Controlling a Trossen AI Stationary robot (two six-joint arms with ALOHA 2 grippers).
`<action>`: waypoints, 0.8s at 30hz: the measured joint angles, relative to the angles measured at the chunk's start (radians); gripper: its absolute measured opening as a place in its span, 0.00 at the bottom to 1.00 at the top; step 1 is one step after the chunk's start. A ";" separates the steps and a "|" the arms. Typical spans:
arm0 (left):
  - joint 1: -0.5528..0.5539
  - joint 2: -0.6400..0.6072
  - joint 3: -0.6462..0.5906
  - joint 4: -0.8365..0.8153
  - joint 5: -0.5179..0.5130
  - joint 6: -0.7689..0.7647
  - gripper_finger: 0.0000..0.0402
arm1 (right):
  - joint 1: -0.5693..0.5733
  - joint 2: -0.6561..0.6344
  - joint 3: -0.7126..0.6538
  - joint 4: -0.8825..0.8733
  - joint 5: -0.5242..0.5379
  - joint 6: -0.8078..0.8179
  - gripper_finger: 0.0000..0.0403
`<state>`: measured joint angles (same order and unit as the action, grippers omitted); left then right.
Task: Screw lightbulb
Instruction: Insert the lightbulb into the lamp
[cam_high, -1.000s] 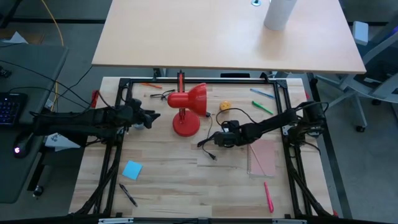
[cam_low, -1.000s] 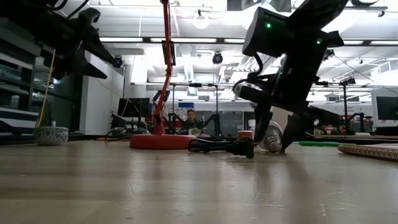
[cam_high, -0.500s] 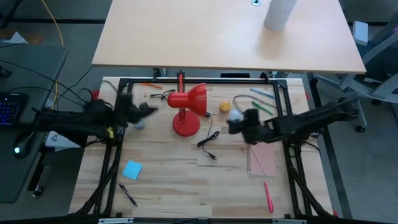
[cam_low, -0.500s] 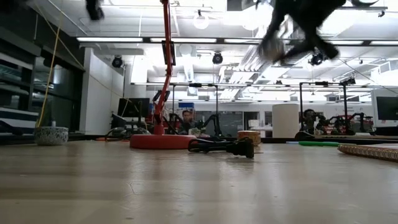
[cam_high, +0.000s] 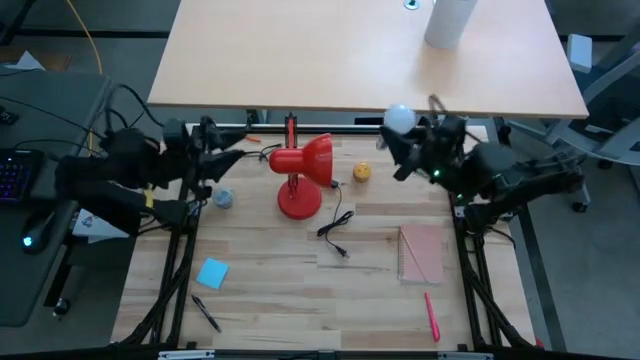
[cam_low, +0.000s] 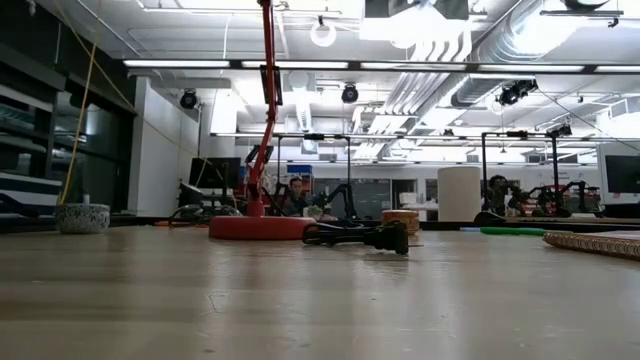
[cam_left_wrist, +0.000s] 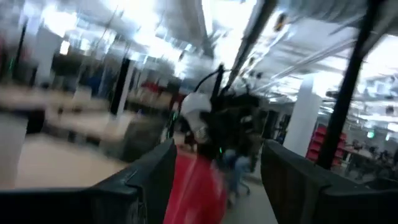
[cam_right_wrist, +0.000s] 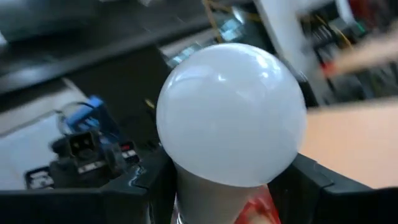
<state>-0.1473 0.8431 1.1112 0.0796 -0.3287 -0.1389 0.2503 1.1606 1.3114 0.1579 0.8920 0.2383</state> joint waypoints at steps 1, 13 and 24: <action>-0.015 0.037 0.047 0.021 -0.008 0.062 0.53 | -0.003 0.012 0.029 0.041 -0.029 -0.061 0.49; -0.029 0.460 0.476 0.207 -0.164 0.843 0.53 | -0.071 0.284 0.445 0.240 -0.306 -0.375 0.49; -0.024 0.715 0.640 0.296 -0.278 1.464 0.53 | -0.088 0.507 0.757 0.129 -0.301 -0.321 0.49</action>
<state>-0.1712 1.5579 1.7514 0.3758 -0.6071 1.3255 0.1623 1.6672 2.0686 0.2872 0.5907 -0.0828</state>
